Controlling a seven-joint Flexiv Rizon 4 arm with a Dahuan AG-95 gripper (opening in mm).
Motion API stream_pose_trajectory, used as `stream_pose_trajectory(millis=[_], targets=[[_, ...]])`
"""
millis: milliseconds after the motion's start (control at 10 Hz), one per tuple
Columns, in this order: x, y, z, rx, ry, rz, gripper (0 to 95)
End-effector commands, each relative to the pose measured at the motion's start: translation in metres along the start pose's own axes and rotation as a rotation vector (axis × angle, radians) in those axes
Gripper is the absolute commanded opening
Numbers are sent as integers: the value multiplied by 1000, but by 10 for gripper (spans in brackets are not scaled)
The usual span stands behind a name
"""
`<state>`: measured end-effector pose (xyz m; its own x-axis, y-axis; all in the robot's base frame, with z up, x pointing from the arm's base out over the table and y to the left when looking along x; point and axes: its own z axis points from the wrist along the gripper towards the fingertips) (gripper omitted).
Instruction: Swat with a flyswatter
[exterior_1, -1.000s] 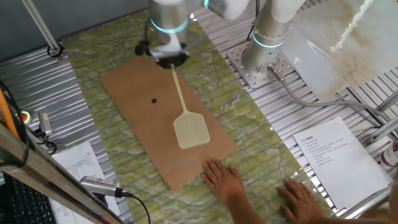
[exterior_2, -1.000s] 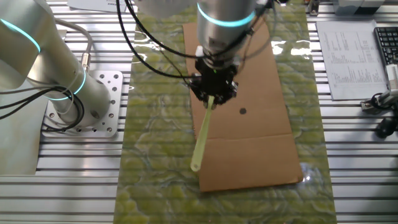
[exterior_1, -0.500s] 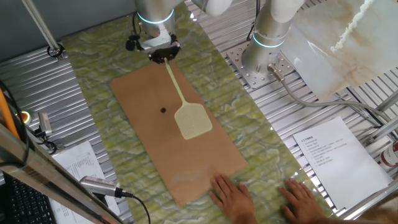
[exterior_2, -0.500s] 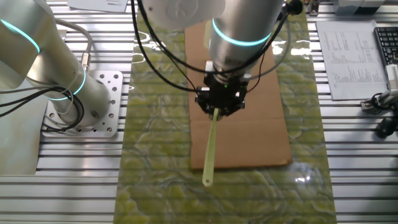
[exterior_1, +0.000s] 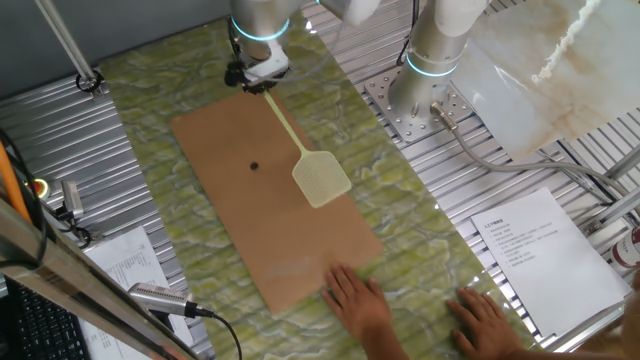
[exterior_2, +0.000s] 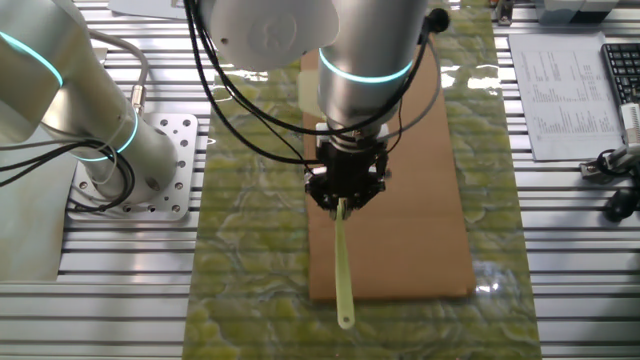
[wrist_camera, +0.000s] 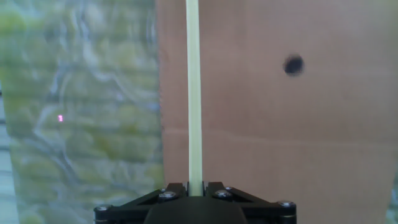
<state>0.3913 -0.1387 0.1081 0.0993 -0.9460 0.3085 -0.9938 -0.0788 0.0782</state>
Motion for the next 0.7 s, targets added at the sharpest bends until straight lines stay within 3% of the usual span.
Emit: stream_pose_trajectory(millis=[100,300,500,700], targets=[[-2,-1,-1,-12,-68,123,0],[-2,-1,-1,-23,-123,196,0],[-2,-1,-1,-48,-142,301,0],[-2,-1,-1,-48,-145,342,0]])
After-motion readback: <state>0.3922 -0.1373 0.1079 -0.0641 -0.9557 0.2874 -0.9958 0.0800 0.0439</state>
